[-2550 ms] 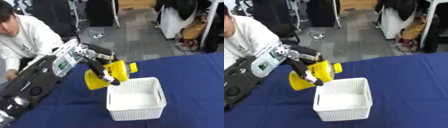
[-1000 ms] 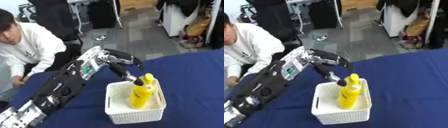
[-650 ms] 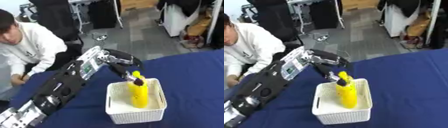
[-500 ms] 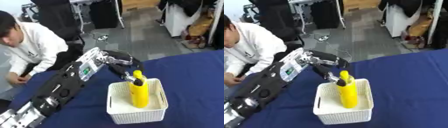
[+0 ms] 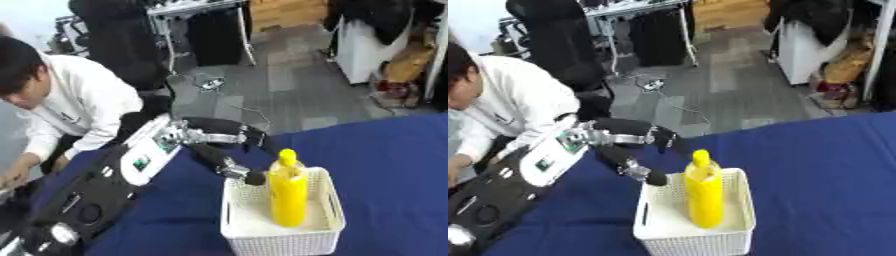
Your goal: Pick up objects on the table and place them in the box.
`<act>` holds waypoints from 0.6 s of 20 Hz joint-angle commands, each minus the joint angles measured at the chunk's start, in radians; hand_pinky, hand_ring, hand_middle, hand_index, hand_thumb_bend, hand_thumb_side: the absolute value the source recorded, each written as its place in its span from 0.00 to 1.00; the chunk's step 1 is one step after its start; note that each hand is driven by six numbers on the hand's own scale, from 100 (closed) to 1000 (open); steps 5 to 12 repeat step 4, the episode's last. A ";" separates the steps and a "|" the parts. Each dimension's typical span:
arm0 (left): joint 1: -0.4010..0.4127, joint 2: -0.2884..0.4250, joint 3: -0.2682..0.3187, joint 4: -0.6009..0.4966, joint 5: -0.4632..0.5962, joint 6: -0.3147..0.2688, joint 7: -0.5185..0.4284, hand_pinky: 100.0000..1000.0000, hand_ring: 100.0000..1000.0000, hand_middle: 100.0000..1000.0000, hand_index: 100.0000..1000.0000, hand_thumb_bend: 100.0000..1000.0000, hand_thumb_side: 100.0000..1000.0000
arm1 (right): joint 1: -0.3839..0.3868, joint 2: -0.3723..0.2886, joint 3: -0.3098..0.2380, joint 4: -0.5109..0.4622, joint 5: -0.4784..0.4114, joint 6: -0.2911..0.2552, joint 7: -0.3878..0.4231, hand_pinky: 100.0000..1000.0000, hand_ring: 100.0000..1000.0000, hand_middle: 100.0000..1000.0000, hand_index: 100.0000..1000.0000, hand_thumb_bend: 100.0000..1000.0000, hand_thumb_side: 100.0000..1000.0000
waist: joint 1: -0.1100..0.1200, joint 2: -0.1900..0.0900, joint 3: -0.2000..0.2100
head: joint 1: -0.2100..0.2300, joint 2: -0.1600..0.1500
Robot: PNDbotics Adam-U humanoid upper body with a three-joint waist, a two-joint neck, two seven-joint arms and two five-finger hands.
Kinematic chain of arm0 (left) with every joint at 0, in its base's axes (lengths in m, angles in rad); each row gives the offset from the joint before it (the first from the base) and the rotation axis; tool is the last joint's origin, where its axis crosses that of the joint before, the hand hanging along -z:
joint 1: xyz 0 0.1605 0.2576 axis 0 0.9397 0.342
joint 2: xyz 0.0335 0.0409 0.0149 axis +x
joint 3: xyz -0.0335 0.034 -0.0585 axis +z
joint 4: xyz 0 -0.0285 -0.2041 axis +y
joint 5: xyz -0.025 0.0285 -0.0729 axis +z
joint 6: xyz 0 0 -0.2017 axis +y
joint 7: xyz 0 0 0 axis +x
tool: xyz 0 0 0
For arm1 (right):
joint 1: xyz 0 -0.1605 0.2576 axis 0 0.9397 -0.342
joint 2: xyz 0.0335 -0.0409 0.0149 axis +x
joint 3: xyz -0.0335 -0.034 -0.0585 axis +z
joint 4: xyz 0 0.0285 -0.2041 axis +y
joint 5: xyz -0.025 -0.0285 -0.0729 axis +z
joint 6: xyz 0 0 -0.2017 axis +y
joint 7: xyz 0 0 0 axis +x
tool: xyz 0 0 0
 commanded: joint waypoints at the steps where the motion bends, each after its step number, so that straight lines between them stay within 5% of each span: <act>1: 0.027 0.060 0.045 -0.083 0.044 0.016 0.034 0.69 0.88 0.90 0.92 0.47 1.00 | 0.001 -0.028 -0.008 -0.015 0.010 0.000 -0.009 0.36 0.44 0.55 0.73 0.00 1.00 | -0.012 -0.022 0.010 | -0.006 -0.009; 4: 0.087 0.073 0.074 -0.152 0.077 0.032 0.076 0.68 0.87 0.90 0.91 0.46 1.00 | 0.009 -0.036 -0.012 -0.015 0.017 0.002 -0.016 0.36 0.44 0.55 0.73 0.00 1.00 | -0.017 -0.024 0.023 | -0.007 -0.009; 12: 0.087 0.073 0.074 -0.152 0.077 0.032 0.076 0.68 0.87 0.90 0.91 0.46 1.00 | 0.009 -0.036 -0.012 -0.015 0.017 0.002 -0.016 0.36 0.44 0.55 0.73 0.00 1.00 | -0.017 -0.024 0.023 | -0.007 -0.009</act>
